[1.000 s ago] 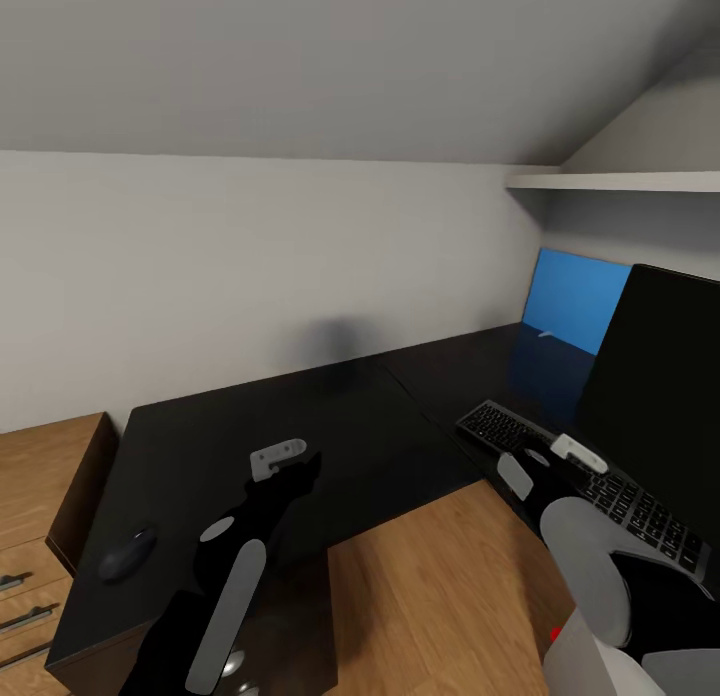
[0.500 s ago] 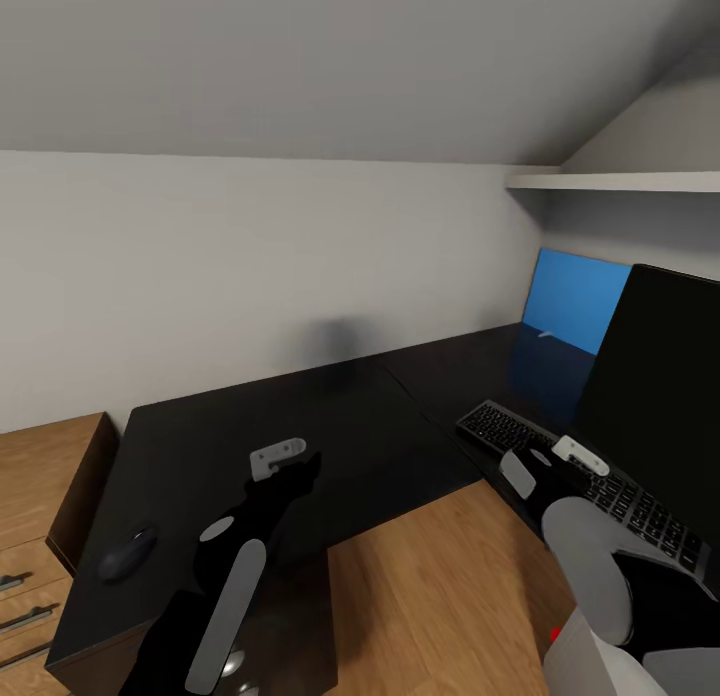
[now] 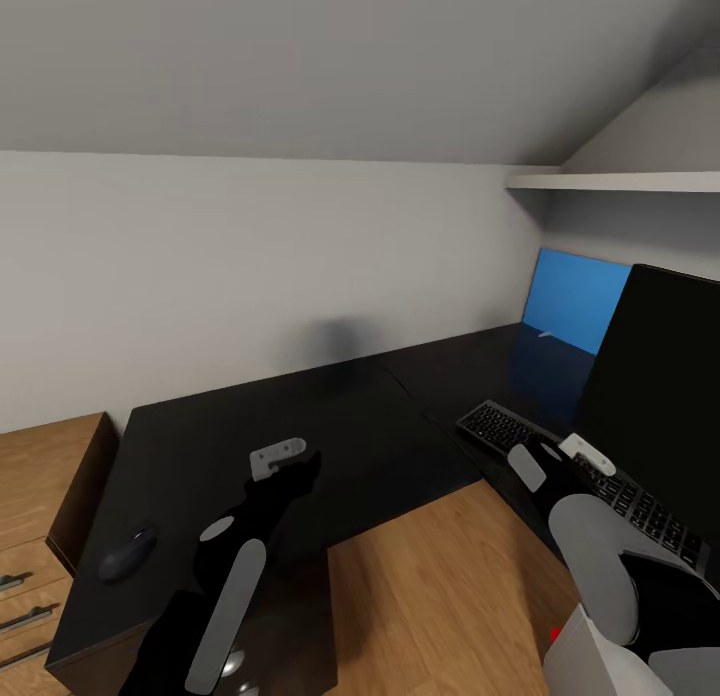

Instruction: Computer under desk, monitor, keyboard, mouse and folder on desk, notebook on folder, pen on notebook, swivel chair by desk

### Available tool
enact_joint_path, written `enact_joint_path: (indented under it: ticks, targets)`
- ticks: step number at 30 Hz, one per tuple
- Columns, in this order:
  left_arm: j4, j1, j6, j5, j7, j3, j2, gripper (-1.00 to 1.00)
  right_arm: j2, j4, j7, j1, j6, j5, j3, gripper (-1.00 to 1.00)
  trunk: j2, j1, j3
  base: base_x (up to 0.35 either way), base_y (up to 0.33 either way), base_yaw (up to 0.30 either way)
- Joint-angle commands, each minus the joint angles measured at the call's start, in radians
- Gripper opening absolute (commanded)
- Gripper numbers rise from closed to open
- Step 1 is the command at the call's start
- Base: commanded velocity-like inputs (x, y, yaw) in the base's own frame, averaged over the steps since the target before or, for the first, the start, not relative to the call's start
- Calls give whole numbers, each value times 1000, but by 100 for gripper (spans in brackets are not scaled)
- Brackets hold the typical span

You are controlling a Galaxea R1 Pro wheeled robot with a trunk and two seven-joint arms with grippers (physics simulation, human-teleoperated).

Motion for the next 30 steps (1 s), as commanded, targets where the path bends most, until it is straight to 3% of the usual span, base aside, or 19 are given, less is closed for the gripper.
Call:
enact_joint_path:
  ticks: [1, 14, 30]
  targets:
    - [-1, -1, 2, 11, 10, -1, 0, 100, -1, 51, -2, 0, -8, -23, -10, 100, 0, 0, -1, 0, 0, 0]
    - [-1, -1, 2, 11, 10, -1, 0, 100, 4, 50, -5, 0, -5, -23, -5, 100, 0, 0, -1, 0, 0, 23]
    - [-4, -1, 2, 11, 10, -1, 1, 100, 2, 50, -6, 0, -4, -23, -4, 100, 0, 0, -3, 0, 0, 260]
